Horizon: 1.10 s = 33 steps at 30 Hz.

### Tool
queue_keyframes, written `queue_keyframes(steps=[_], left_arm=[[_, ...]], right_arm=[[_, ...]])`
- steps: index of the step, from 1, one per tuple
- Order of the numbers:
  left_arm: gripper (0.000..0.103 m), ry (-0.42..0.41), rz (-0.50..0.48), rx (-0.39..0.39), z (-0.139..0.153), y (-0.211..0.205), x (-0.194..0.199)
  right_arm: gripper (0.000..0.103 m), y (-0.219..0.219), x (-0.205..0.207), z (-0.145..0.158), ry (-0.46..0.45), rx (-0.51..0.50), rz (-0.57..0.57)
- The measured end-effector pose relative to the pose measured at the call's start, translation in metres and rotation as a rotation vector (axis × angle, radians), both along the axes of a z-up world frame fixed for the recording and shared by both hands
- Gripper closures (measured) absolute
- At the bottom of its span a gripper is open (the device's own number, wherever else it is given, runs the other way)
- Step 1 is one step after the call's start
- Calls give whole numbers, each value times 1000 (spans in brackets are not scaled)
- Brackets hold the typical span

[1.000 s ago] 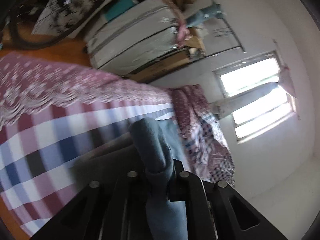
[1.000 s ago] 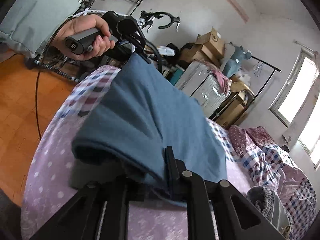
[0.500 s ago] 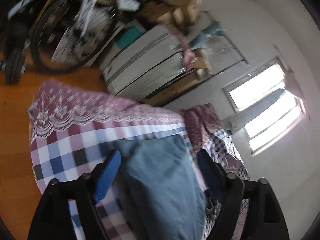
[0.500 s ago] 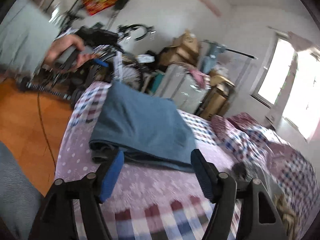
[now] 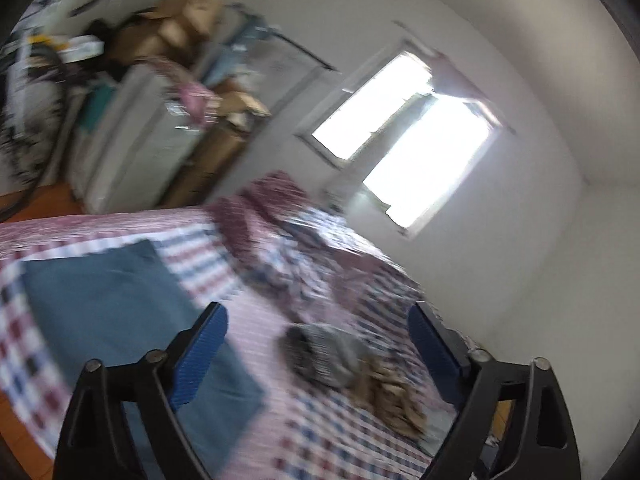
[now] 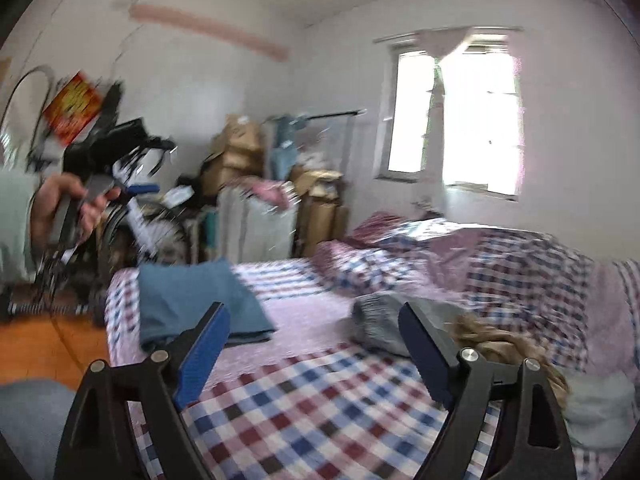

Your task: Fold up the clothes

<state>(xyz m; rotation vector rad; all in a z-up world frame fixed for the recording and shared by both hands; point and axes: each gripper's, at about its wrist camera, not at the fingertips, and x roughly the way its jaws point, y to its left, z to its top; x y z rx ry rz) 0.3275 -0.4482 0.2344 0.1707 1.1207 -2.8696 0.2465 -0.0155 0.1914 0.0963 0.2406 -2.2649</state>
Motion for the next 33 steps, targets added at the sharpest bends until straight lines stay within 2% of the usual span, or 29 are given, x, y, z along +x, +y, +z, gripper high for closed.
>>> queue_keyframes(steps=[3, 7, 13, 19, 24, 30, 33], left_arm=[[1, 30, -86, -52, 27, 52, -21], [1, 28, -196, -117, 54, 124, -52], [1, 4, -312, -233, 59, 232, -100], [1, -96, -381, -363, 25, 325, -147], [1, -173, -345, -484, -18, 372, -177], [1, -295, -341, -446, -78, 392, -229], [1, -346, -346, -426, -109, 397, -252]], right_arm=[[12, 42, -5, 14, -8, -61, -62], [10, 93, -13, 29, -17, -123, -141], [4, 160, -34, 37, -67, -220, -248], [1, 202, -67, 30, -129, -276, -348], [0, 223, -105, 17, -213, -295, -474], [0, 239, -164, -17, -378, -273, -585], [0, 239, -190, -40, -442, -198, -640]])
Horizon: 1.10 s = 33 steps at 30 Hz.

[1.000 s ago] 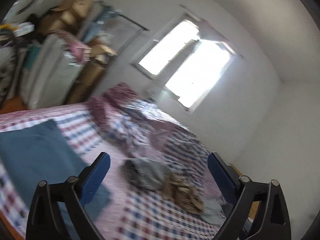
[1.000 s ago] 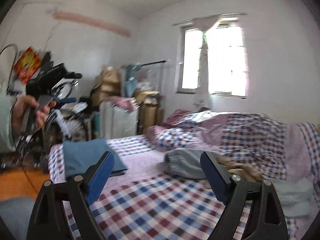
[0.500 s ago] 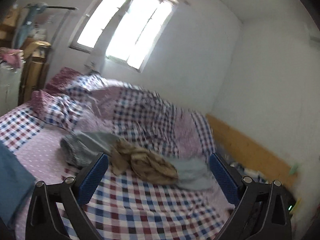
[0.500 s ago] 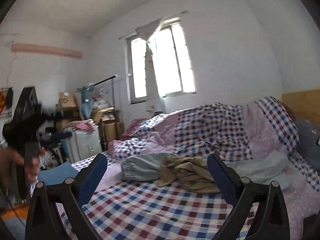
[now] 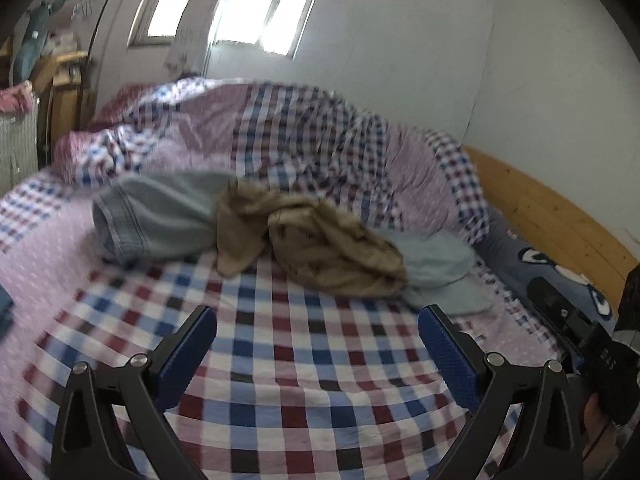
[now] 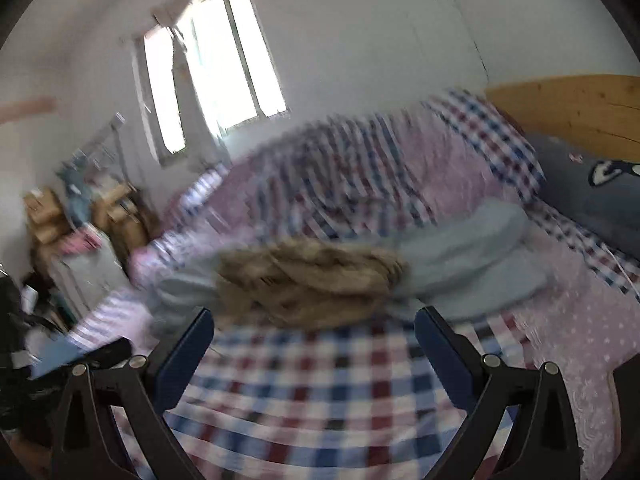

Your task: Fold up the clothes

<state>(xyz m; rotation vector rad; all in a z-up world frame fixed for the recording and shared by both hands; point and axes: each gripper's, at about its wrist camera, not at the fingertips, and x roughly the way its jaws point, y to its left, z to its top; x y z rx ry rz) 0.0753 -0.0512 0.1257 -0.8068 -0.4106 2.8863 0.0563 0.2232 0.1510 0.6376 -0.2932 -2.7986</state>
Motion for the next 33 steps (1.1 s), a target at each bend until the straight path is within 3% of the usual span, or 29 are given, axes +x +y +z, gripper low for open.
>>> queue_keyframes(steps=[6, 8, 12, 21, 27, 28, 33], left_arm=[[1, -103, 30, 37, -55, 2, -36], [1, -160, 24, 16, -64, 7, -48], [1, -188, 45, -72, -82, 16, -52], [1, -257, 31, -175, -101, 35, -65], [1, -326, 16, -197, -115, 38, -73], [1, -328, 18, -207, -116, 39, -73], [1, -345, 24, -255, -122, 46, -77]], right_arm=[[0, -8, -38, -60, -139, 58, -19], [0, -15, -47, -74, -174, 102, -14], [0, -28, -59, -95, -218, 198, 7], [0, -32, -78, -116, -306, 221, 6], [0, -25, -90, -138, -426, 210, -4], [0, -24, -93, -142, -462, 229, -12], [0, -34, -92, -147, -479, 306, -18]])
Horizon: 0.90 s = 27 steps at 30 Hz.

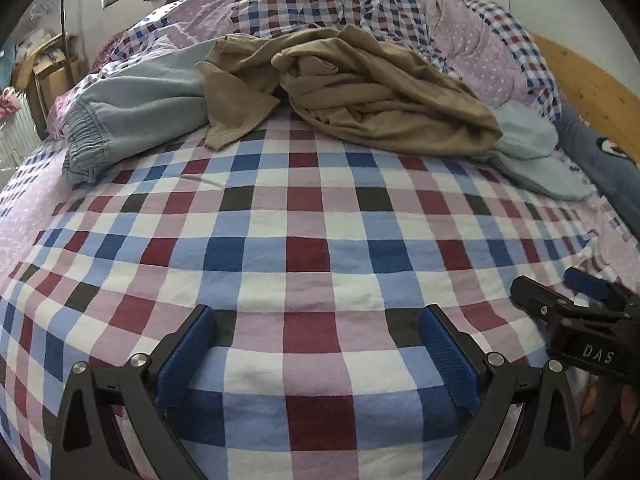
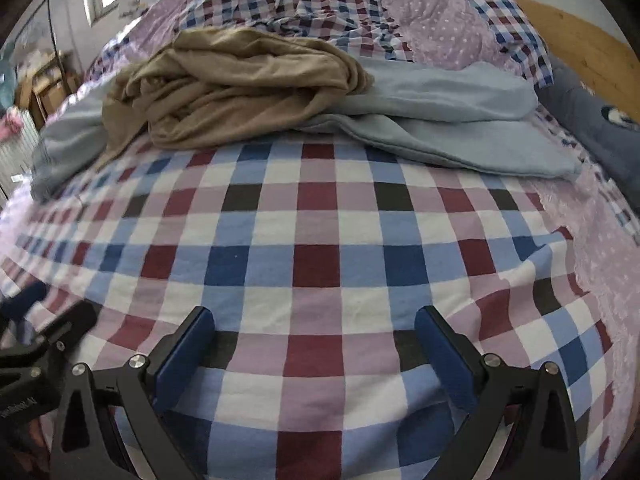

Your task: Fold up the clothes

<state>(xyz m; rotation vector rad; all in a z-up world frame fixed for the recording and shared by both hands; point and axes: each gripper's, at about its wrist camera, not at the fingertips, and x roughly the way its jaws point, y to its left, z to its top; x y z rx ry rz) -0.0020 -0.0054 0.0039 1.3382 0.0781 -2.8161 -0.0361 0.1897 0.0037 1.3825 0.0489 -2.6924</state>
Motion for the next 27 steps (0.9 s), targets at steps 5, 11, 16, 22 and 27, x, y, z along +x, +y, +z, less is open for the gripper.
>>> queue_keyframes(steps=[5, 11, 16, 22, 27], left_arm=[[0, -8, -1, -10, -4, 1, -2], [0, -12, 0, -18, -5, 2, -4], [0, -20, 0, -26, -6, 2, -5], [0, -24, 1, -25, -7, 2, -6], [0, -23, 4, -25, -7, 3, -7]], right_arm=[[0, -1, 3, -3, 2, 9, 2], [0, 0, 8, -2, 21, 2, 2], [0, -1, 13, -2, 27, 7, 3], [0, -1, 14, -1, 25, 9, 5], [0, -1, 13, -1, 23, 9, 7]])
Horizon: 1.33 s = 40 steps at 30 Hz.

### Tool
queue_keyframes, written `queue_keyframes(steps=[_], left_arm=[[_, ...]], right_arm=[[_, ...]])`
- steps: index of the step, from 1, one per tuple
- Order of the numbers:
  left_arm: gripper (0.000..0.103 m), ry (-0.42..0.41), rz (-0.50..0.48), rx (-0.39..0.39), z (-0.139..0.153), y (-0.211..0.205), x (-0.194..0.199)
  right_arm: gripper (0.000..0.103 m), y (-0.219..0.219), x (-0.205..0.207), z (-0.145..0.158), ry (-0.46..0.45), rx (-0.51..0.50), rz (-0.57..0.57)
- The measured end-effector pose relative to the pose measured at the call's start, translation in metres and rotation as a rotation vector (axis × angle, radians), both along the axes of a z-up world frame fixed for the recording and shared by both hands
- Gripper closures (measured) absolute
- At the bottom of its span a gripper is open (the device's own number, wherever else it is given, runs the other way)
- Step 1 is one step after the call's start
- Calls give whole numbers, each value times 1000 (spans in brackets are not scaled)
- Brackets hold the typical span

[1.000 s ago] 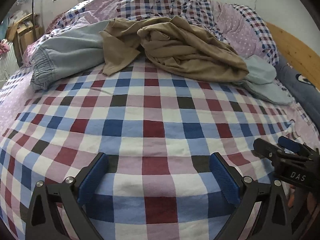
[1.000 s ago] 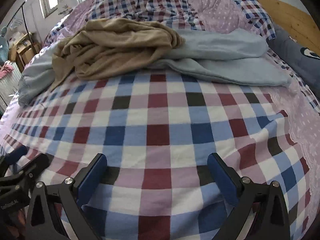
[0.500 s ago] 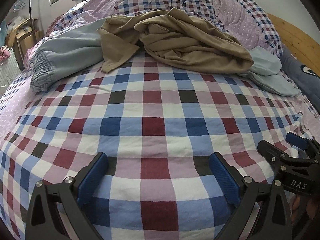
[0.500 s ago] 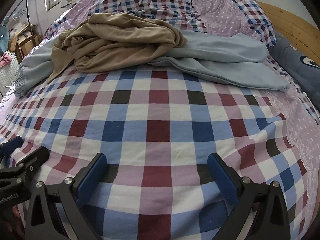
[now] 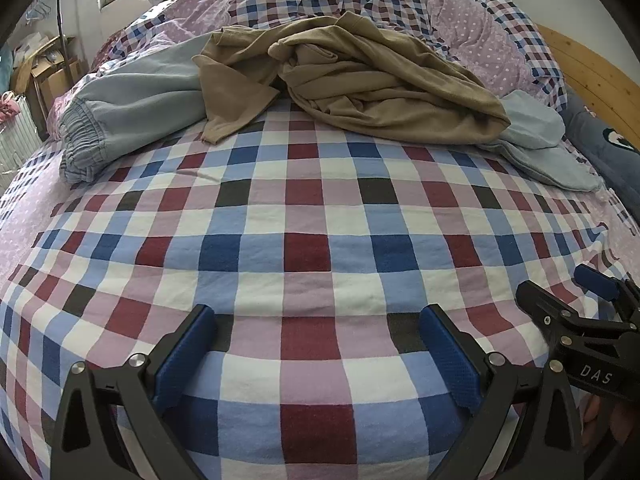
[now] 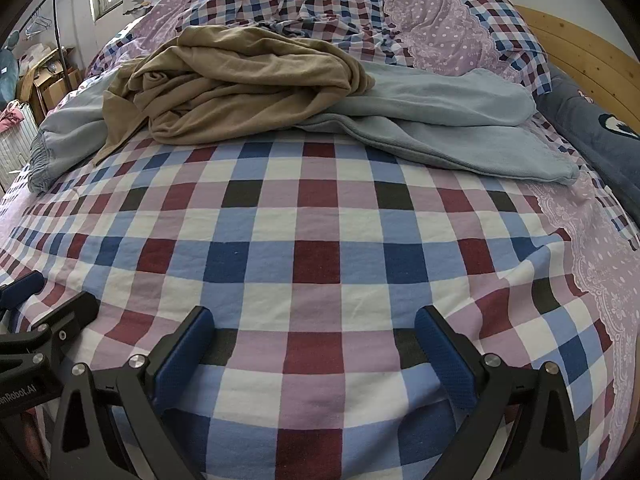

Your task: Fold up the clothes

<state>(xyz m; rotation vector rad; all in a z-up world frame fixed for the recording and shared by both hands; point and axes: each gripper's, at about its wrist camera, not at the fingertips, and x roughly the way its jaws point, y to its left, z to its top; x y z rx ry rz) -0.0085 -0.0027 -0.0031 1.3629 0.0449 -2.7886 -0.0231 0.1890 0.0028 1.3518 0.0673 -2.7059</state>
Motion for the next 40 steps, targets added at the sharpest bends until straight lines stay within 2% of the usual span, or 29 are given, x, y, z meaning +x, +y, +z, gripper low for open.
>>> queue_keyframes(steps=[40], left_arm=[[0, 7, 1, -1, 1, -1, 0]], right_arm=[[0, 1, -2, -1, 2, 2, 3]])
